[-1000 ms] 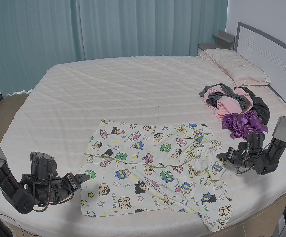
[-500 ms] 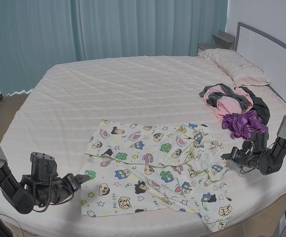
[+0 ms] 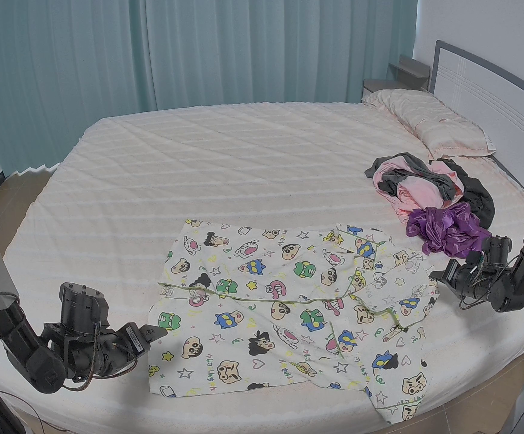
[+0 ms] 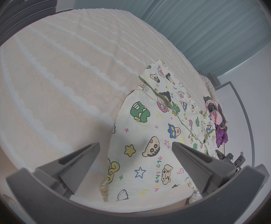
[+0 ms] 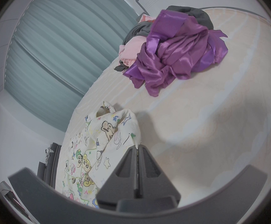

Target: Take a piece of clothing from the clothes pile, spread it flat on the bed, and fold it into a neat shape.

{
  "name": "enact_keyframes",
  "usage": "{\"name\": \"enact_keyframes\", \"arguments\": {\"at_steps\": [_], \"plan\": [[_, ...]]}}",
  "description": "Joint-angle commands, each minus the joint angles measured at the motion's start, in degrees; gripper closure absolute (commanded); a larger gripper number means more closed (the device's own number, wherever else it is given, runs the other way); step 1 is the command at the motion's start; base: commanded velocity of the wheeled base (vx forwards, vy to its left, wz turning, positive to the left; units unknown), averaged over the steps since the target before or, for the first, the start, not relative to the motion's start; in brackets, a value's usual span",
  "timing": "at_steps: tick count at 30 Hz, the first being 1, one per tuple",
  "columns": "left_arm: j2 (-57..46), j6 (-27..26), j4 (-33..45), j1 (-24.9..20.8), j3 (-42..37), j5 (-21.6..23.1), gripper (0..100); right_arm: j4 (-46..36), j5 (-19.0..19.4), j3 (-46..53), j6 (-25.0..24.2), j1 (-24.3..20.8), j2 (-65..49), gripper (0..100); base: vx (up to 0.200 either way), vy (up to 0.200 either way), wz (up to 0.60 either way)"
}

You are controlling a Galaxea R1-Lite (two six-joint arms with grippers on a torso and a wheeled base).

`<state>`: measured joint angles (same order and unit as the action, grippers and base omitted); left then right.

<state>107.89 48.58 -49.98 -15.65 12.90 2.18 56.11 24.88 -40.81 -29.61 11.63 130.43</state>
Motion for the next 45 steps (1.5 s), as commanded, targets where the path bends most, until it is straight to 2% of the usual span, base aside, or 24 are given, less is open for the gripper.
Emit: {"name": "enact_keyframes", "arguments": {"at_steps": [1, 11, 12, 17, 22, 28, 33, 41, 42, 45], "plan": [[0.8, 0.0, 0.0, 0.0, 0.0, 0.1, 0, 0.0, 0.0, -1.3, 0.0, 1.7, 1.1, 100, 0.0, 0.0, 0.0], [2.3, -0.1, -0.3, 0.1, 0.1, 1.2, 0, 3.4, 0.2, -2.3, -0.3, 2.3, 3.9, 100, 0.0, 0.0, 0.0], [2.3, -0.1, -0.3, 0.2, 0.1, 1.3, 0, 3.5, 0.3, -2.4, -0.4, 2.4, 3.8, 0, 0.0, 0.0, 0.0], [2.3, -0.1, -0.3, 0.2, -0.3, 1.4, 0, 3.4, 0.3, -2.1, -0.7, 2.6, 3.1, 0, 0.0, 0.0, 0.0], [1.8, -0.6, -0.3, 0.0, -2.5, 3.4, 0, 3.1, 0.3, -1.8, -0.9, 2.8, 0.4, 0, 0.0, 0.0, 0.0], [2.5, -5.8, -0.3, -0.2, -5.0, 6.1, 0, 2.7, 0.3, -0.4, -0.9, 2.4, -2.5, 0, 0.0, 0.0, 0.0], [2.5, -6.0, -0.3, -1.0, -6.7, 9.2, 0, 2.7, 0.3, -0.1, -0.9, 2.3, -2.6, 0, 0.0, 0.0, 0.0], [4.6, -5.7, -1.1, -1.7, -6.3, 9.5, 0, 2.7, 0.4, 0.2, -0.9, 2.1, -2.6, 0, 0.0, 0.0, 0.0], [4.7, -5.7, -1.2, -1.7, -6.3, 9.5, 100, 2.7, 0.4, 0.2, -0.9, 2.1, -2.6, 0, 0.0, 0.0, 0.0], [4.7, -5.6, -1.4, -1.7, -6.7, 9.2, 100, 2.6, 0.5, 0.2, -0.9, 2.1, -2.6, 0, 0.0, 0.0, 0.0]]}}
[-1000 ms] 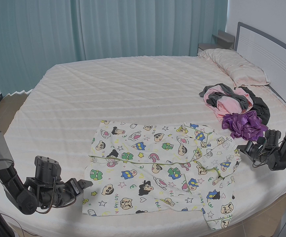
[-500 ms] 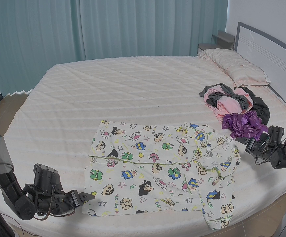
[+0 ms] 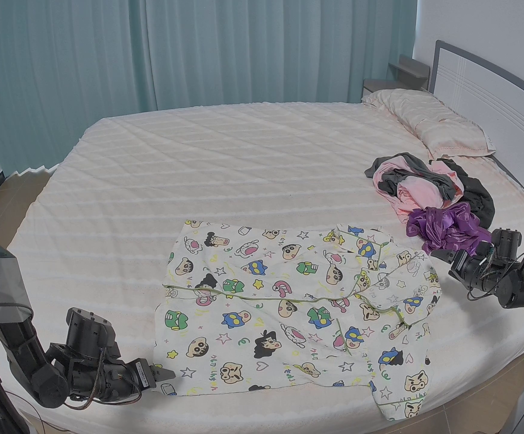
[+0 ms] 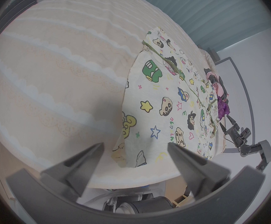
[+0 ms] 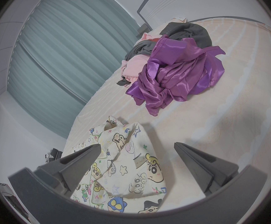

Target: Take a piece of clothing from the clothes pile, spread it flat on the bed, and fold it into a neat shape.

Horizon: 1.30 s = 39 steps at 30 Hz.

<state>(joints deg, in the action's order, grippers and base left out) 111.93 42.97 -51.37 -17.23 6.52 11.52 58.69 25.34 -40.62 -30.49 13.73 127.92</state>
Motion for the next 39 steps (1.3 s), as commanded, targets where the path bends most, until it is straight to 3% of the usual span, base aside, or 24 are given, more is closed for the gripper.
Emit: {"name": "enact_keyframes", "arguments": {"at_steps": [1, 14, 18, 23, 30, 39], "plan": [[0.7, -0.2, 0.0, -0.2, -0.6, -0.3, 100, 0.0, 0.1, 0.0, 0.0, 0.0, -0.1, 0, 0.0, 0.0, 0.0], [-3.2, -2.8, 1.2, 0.0, -5.3, -1.5, 100, 0.0, 0.1, -0.1, 0.0, 0.0, -0.3, 0, 0.0, 0.0, 0.0], [-3.2, -7.5, 4.3, 0.0, -6.0, -4.0, 100, 0.0, 0.1, -0.1, 0.0, 0.0, -0.3, 0, 0.0, 0.0, 0.0], [-3.5, -8.3, 5.7, 0.1, -6.2, -4.2, 100, 0.0, 0.1, -0.1, 0.0, 0.0, -0.3, 0, 0.0, 0.0, 0.0], [-5.1, -13.4, 12.2, 0.5, -6.0, -5.6, 100, 0.0, 0.0, -0.1, 0.0, 0.1, -0.5, 0, 0.0, 0.0, 0.0], [-5.9, -14.0, 14.0, 0.5, -5.7, -6.2, 100, 0.0, 0.1, -0.1, 0.0, 0.1, -1.1, 0, 0.0, 0.0, 0.0]]}}
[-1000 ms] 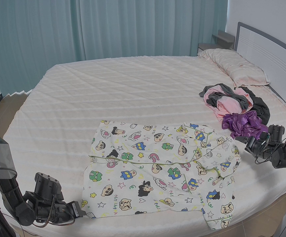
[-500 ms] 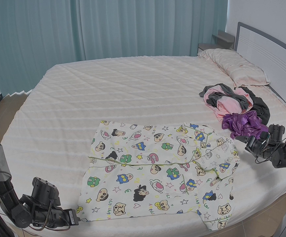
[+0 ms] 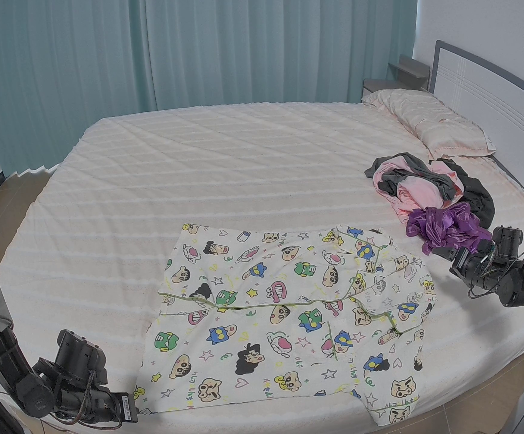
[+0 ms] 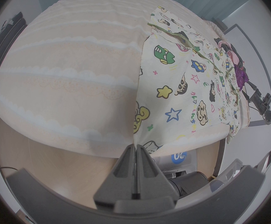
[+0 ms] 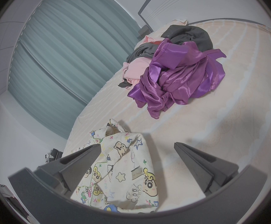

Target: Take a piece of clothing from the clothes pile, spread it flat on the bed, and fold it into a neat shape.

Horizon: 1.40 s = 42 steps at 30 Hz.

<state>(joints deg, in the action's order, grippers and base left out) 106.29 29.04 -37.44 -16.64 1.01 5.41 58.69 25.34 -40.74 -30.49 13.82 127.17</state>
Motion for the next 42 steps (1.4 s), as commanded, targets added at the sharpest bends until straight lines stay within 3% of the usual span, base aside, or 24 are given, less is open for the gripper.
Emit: {"name": "enact_keyframes", "arguments": {"at_steps": [1, 2, 3, 11, 15, 17, 21, 25, 34, 42], "plan": [[-0.2, 0.0, 0.1, -0.1, -0.2, -0.1, 100, 0.0, 0.1, 0.0, 0.0, 0.0, -0.4, 0, 0.0, 0.0, 0.0], [-0.1, 0.0, 0.1, -0.1, -0.3, -0.1, 100, 0.0, 0.1, 0.0, 0.0, 0.0, -0.5, 0, 0.0, 0.0, 0.0], [-0.1, 0.0, 0.1, -0.1, -0.3, -0.1, 0, 0.0, 0.1, 0.0, 0.0, 0.0, -0.5, 0, 0.0, 0.0, 0.0], [-1.6, 0.1, -0.5, 1.3, 0.4, -0.1, 0, -0.3, -0.6, 0.0, -3.8, -3.1, -2.9, 0, 0.0, 0.0, 0.0], [-8.6, 1.0, -0.4, 4.9, 2.3, 0.6, 0, -0.5, -4.0, -0.7, -10.0, -8.1, -4.5, 0, 0.0, 0.0, 0.0], [-11.1, 2.3, -0.4, 6.2, 3.0, 0.9, 0, -0.5, -6.4, -0.8, -10.8, -10.6, -4.3, 0, 0.0, 0.0, 0.0], [-14.9, 8.5, -0.5, 6.3, 4.7, 2.1, 0, -0.5, -10.7, -1.9, -11.7, -14.2, -4.1, 0, 0.0, 0.0, 0.0], [-17.2, 13.1, -0.5, 6.2, 5.4, 3.2, 0, -2.3, -11.5, -2.4, -12.0, -15.7, -5.0, 0, 0.0, 0.0, 0.0], [-20.5, 17.9, -0.4, 5.6, 5.2, 3.5, 0, -9.8, -14.1, -7.5, -12.1, -19.3, -5.1, 0, 0.0, 0.0, 0.0], [-20.2, 19.0, -0.4, 3.3, 5.0, 3.5, 0, -11.7, -14.7, -10.4, -13.5, -24.0, -4.9, 0, 0.0, -0.2, 0.0]]}}
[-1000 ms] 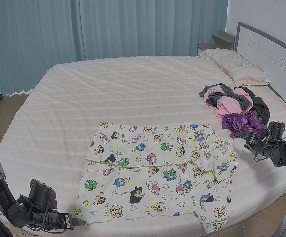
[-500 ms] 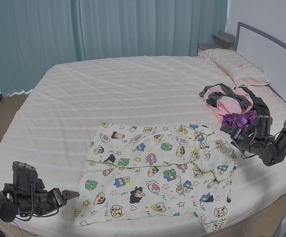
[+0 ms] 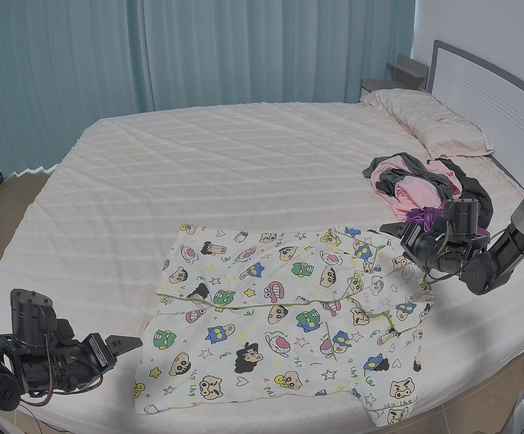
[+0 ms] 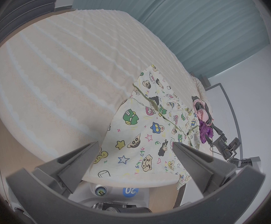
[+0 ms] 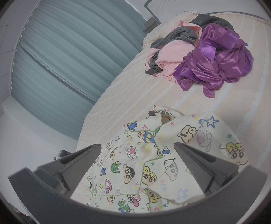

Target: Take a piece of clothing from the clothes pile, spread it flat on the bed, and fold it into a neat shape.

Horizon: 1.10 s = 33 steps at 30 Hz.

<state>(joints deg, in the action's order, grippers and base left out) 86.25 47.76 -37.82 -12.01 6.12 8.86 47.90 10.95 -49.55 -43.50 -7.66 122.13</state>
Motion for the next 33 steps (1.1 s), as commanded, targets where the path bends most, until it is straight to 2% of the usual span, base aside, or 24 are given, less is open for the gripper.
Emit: {"name": "enact_keyframes", "arguments": {"at_steps": [1, 4, 13, 19, 24, 29, 33], "plan": [[0.0, 0.7, 0.0, -1.6, -0.1, 0.0, 0, -1.3, -0.6, -2.0, -0.5, -2.9, 0.1, 0, 0.0, -0.2, 0.0], [0.0, 1.0, 0.0, -1.9, -0.2, 0.0, 0, -1.8, -0.8, -2.7, -0.5, -3.2, 0.2, 0, 0.0, -0.2, 0.0], [-0.2, 5.0, -0.2, -1.5, 0.5, 0.0, 0, -3.3, -0.9, -4.8, -0.8, -4.4, 1.4, 0, 0.0, 0.0, 0.0], [-0.1, 5.1, -0.2, -1.5, 0.5, 0.0, 0, -3.2, -0.9, -5.1, -0.9, -6.0, 2.4, 0, 0.2, 0.0, 0.0], [0.0, 5.1, -0.2, -1.5, 0.5, -0.1, 0, -3.2, -1.1, -6.5, -3.0, -7.3, 3.6, 0, 0.0, 0.0, 0.0], [0.0, 5.3, -0.2, -1.4, 0.7, -0.5, 0, -3.3, -4.4, -9.9, -5.6, -8.6, 6.8, 0, 0.0, 0.0, 0.0], [-0.2, 5.9, -0.2, -1.4, 0.6, -0.2, 0, -3.3, -4.9, -10.2, -5.7, -9.8, 7.5, 0, 0.0, 0.0, 0.0]]}}
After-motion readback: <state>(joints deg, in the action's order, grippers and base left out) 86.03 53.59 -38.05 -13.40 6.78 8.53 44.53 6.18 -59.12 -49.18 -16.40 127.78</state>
